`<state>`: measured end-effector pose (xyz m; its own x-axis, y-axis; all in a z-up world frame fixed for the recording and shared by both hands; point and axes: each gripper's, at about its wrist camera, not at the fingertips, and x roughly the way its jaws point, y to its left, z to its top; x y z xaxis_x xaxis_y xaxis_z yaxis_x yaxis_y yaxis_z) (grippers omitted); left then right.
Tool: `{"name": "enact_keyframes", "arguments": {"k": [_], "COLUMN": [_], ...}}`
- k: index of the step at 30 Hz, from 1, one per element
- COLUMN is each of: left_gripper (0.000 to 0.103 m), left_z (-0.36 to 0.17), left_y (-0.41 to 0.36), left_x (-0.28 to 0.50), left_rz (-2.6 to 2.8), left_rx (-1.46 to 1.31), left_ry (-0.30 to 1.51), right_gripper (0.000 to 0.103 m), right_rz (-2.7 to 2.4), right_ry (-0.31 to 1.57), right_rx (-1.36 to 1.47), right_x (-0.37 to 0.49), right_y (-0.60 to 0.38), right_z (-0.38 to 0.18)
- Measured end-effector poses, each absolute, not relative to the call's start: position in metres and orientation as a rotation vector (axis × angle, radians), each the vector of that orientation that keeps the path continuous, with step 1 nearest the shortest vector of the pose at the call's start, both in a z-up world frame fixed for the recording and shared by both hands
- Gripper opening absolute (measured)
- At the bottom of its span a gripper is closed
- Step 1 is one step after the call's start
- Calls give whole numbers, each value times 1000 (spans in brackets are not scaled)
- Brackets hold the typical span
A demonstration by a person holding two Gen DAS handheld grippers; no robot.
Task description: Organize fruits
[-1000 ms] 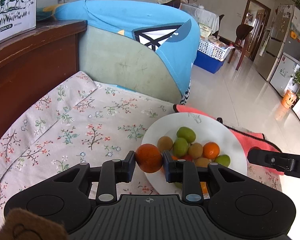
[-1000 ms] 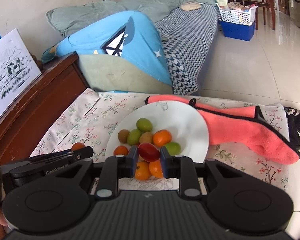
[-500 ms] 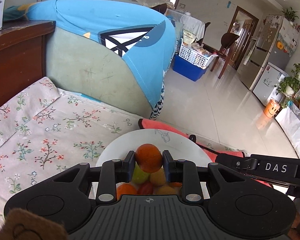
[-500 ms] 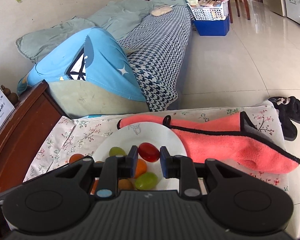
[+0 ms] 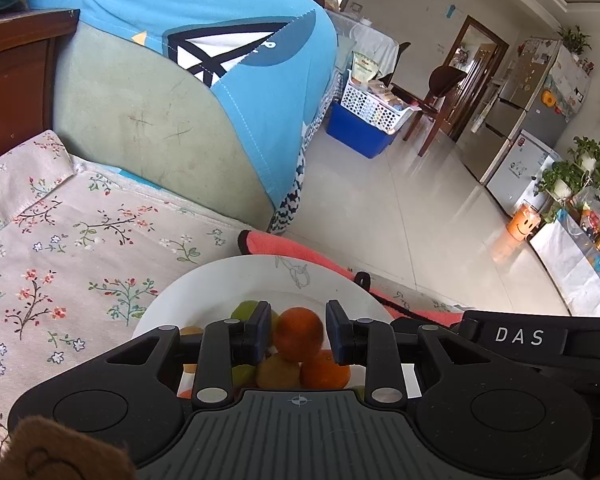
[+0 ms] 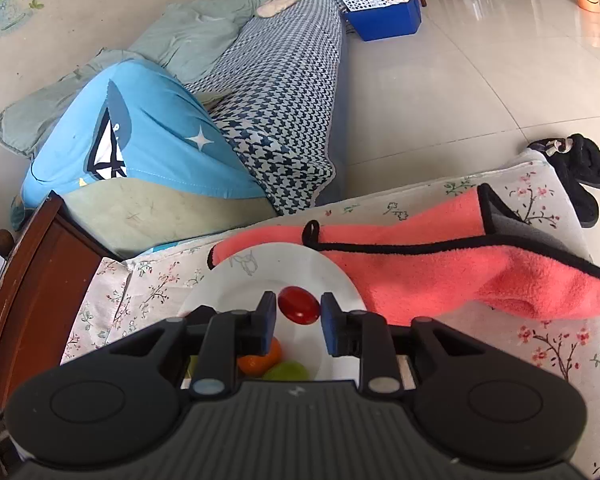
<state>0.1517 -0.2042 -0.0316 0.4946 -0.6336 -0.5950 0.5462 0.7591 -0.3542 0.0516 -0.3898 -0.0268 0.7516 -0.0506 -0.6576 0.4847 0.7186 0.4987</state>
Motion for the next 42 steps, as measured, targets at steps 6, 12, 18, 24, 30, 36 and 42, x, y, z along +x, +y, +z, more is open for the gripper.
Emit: {"name": "enact_keyframes", "arguments": {"k": [6, 12, 18, 24, 30, 36, 42], "left_gripper": [41, 65, 75, 87, 87, 89, 90], "left_z": [-24, -1, 18, 29, 29, 29, 29], "left_y": [-202, -186, -171, -159, -152, -152, -155], "left_x": [151, 148, 131, 109, 93, 80, 76], "left_rz": [-703, -622, -533, -487, -450, -417, -400], "left_rx": [-137, -152, -44, 49, 111, 176, 217], "left_ry": [767, 739, 744, 763, 800, 822, 830], "right_gripper": [27, 30, 35, 47, 54, 62, 69], "right_rz": [-326, -323, -337, -335, -328, -351, -392], "right_ry": [662, 651, 695, 743, 755, 777, 780], "right_rx": [715, 712, 619, 501, 504, 496, 410], "right_x": [52, 50, 40, 29, 13, -4, -11], "right_y": [-389, -388, -371, -346, -333, -327, -321], "right_z": [-26, -17, -3, 8, 15, 18, 22]}}
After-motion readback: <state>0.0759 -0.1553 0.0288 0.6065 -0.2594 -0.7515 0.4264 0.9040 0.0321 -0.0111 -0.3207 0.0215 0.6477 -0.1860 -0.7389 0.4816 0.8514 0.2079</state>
